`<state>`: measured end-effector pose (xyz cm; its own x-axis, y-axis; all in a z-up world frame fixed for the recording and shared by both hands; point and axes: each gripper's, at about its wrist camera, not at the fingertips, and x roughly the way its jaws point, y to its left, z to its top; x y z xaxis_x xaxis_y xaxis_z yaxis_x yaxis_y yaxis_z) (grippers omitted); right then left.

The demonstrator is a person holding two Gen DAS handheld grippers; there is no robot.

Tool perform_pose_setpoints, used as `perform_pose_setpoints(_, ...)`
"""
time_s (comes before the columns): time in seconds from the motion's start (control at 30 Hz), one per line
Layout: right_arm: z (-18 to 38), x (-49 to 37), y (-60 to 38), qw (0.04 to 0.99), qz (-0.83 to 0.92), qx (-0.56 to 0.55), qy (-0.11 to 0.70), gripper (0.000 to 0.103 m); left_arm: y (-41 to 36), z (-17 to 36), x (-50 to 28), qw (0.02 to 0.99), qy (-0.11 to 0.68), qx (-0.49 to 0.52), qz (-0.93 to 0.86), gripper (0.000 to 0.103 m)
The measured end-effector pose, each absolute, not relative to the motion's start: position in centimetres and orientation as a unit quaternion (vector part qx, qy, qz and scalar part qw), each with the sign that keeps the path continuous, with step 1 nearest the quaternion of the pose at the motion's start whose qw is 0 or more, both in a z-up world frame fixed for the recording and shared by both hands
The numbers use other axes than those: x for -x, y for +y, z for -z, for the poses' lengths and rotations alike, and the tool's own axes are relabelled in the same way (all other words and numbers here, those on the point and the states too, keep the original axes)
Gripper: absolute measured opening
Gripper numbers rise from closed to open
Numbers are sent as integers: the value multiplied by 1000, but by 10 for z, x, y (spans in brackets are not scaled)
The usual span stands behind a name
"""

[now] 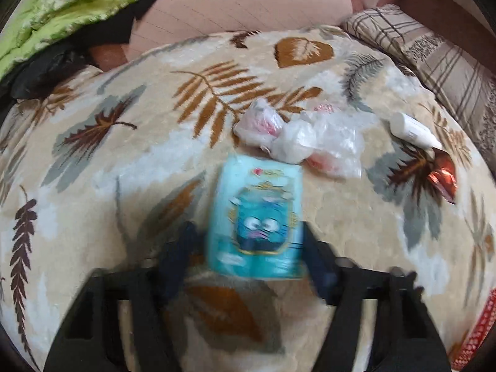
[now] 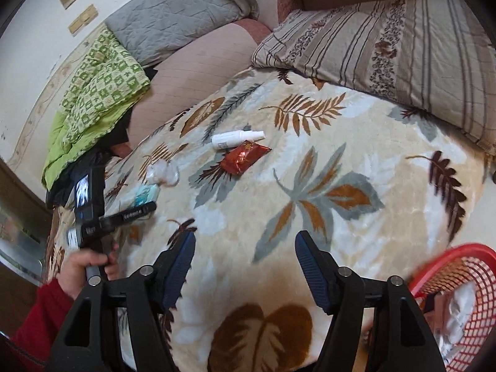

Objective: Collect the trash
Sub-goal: 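Grasp the blue-green tissue packet with the left tool while the right tool grasps the red candy wrapper, then lift the tissue packet and candy wrapper above the bed with both tools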

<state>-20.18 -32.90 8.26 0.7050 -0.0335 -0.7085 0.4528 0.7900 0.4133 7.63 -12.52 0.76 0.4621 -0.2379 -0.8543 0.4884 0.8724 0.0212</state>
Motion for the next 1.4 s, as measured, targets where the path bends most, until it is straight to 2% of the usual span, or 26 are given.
perform_pose_setpoints(0.03,-81,192,-332,874,138,-295,360,72,-125,-7,-74,848,466,-132,215,51)
perform_pose_setpoints(0.1,-77,176,-337,870,136,-305,362,72,-118,-9,-65,855,455,-123,215,42)
perform_pose_setpoints(0.17,-72,159,-343,865,135,-318,363,72,-108,-14,-51,856,455,-106,221,38)
perform_pose_setpoints(0.57,-30,37,-379,814,194,-369,405,72,-69,-34,42,849,436,-101,280,38)
perform_pose_setpoints(0.67,-18,18,-382,798,204,-372,428,65,-66,-27,49,853,432,-113,271,38)
perform_pose_setpoints(0.73,-11,12,-382,790,213,-364,445,55,-65,-19,48,850,438,-116,269,39)
perform_pose_setpoints(0.83,-17,19,-372,805,213,-351,429,46,-63,-15,46,857,427,-113,265,42)
perform_pose_setpoints(0.97,-26,43,-348,828,174,-340,411,45,-62,-11,38,859,430,-101,261,49)
perform_pose_setpoints(1.03,-32,57,-327,845,160,-305,410,45,-61,-8,36,860,427,-96,261,49)
perform_pose_setpoints(1.27,-46,125,-257,879,120,-252,387,45,-57,-15,48,872,401,-104,261,39)
perform_pose_setpoints(1.4,-55,160,-232,899,121,-200,370,45,-49,-25,61,877,387,-101,266,38)
